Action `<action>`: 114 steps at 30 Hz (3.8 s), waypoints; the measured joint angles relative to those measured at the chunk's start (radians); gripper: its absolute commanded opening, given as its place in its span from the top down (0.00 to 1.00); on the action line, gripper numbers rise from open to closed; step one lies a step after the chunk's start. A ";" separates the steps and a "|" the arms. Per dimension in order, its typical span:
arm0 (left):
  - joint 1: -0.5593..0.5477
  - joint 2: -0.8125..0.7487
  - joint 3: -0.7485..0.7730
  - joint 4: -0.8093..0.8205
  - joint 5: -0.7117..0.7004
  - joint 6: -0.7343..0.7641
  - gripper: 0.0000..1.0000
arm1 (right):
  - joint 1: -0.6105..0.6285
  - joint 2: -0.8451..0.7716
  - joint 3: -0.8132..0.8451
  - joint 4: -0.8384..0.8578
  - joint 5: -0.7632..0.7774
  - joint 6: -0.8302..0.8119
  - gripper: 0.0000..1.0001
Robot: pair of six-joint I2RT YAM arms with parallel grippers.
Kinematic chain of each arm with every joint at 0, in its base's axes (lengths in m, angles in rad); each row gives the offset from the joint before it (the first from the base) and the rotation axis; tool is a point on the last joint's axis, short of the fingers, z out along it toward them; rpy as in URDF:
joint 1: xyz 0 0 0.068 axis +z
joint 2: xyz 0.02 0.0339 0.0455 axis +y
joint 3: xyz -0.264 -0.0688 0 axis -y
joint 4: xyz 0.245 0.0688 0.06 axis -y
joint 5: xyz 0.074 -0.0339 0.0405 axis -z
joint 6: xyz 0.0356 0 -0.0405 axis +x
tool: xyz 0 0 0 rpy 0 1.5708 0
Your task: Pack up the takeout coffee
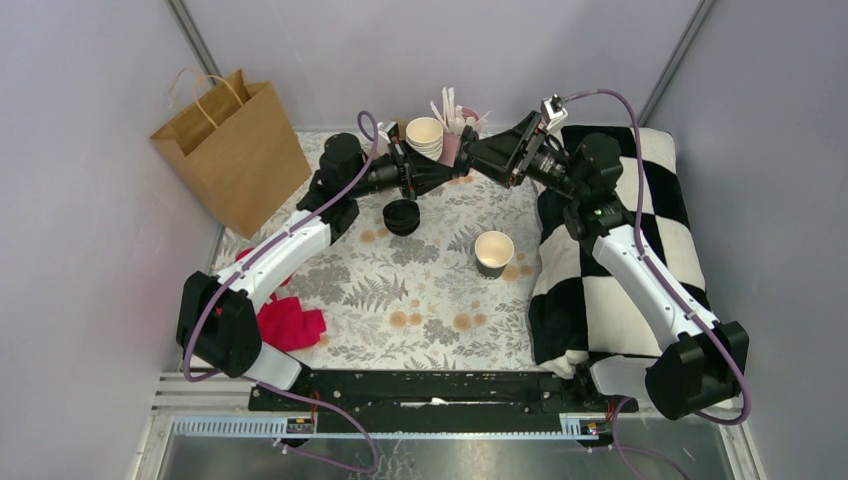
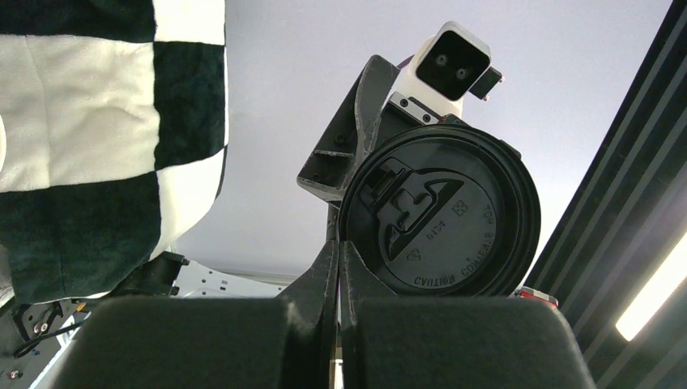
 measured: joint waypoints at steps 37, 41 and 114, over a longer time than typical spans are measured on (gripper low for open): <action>0.014 -0.058 0.016 -0.748 -0.160 0.746 0.13 | 0.161 0.096 0.289 -1.402 0.620 -0.937 0.18; -0.036 0.001 0.028 -0.755 -0.171 0.777 0.13 | 0.211 0.189 0.312 -1.440 0.702 -0.973 0.18; -0.013 0.023 0.028 -0.808 -0.184 0.864 0.13 | 0.281 0.414 0.340 -1.339 0.827 -1.035 0.10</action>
